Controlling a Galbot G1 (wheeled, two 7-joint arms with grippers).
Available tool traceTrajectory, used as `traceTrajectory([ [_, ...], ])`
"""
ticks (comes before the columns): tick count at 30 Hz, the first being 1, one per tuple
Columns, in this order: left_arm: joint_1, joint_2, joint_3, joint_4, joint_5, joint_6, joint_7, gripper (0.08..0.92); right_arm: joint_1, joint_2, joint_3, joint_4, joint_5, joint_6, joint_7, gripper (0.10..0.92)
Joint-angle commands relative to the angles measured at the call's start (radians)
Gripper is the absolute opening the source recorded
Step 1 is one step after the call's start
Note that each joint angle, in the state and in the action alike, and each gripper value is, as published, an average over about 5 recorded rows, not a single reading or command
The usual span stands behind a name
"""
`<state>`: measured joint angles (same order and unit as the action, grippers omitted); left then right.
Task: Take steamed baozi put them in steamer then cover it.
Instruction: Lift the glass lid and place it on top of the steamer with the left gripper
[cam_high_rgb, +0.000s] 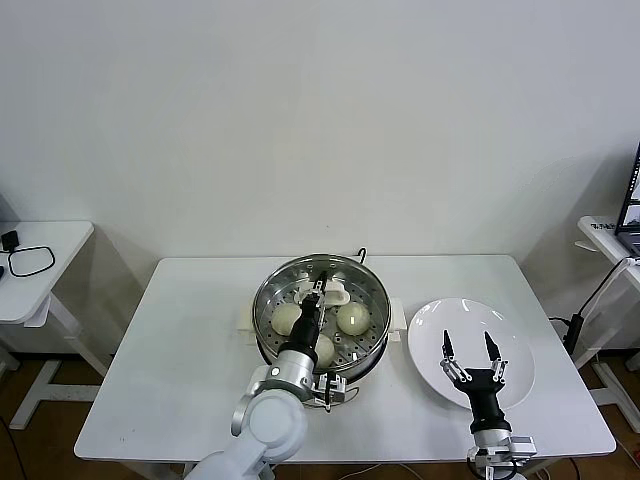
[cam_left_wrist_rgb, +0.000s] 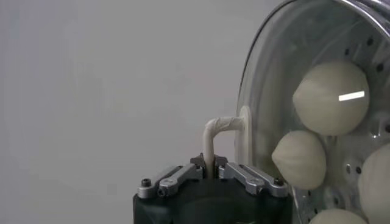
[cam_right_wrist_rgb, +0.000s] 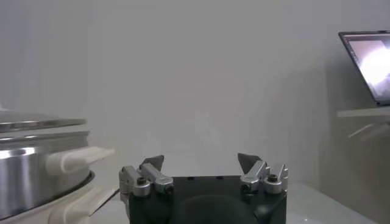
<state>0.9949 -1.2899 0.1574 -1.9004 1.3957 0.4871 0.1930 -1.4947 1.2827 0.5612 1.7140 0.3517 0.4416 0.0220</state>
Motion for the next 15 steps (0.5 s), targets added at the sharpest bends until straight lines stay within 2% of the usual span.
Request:
traceTrajectory([
  [1,0.002,-0.002,0.001,0.006,0.006,-0.002,-0.001,0.189,0.001,0.000,0.001,-0.001,-0.002,0.001,-0.001,0.823],
  [15,0.007,-0.006,-0.001,0.021,0.027,-0.013,0.000,0.189,0.002,-0.001,-0.002,-0.004,-0.004,0.002,-0.005,0.823],
])
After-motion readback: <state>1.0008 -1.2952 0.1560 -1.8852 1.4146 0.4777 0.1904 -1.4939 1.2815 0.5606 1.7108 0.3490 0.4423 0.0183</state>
